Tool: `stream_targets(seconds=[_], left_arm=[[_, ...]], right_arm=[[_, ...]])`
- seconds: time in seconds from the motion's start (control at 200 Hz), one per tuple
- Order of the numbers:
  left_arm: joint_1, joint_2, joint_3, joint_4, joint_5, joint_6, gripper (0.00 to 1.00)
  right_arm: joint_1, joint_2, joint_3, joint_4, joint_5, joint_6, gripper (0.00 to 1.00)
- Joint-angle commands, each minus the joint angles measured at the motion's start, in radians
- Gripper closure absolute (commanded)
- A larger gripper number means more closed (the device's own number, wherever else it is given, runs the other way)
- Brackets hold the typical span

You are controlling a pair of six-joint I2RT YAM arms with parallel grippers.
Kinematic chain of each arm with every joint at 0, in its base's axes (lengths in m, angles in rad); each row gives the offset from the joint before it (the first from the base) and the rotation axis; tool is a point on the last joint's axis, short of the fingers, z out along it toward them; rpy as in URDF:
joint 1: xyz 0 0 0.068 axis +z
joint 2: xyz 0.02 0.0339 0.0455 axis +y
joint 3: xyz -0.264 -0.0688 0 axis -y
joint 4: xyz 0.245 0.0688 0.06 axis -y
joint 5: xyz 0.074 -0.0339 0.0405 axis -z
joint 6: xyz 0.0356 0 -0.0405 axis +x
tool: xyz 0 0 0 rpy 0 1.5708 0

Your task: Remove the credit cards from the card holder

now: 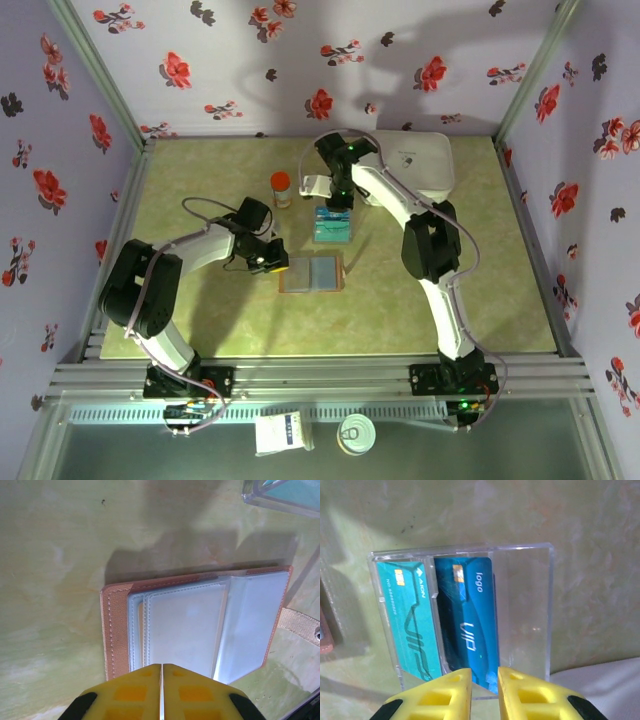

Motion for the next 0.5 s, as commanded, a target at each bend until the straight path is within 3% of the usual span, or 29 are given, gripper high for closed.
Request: stream_targets(seconds=[0.0,0.2,0.495], left_arm=[[0.01,-0.021,-0.005,-0.022,0.011,-0.004,0.91],[0.012,-0.023,-0.015,-0.014,0.003,-0.001,0.91],[0.016,-0.038,-0.045,-0.007,-0.053,0.006,0.92]], right_arm=[[-0.011,-0.055,-0.014,0.041,0.033,0.036,0.78],[-0.009,-0.145,-0.115,0.139,0.023,0.203,0.77],[-0.006,-0.341,-0.435,0.402,-0.054,0.728,0.78]])
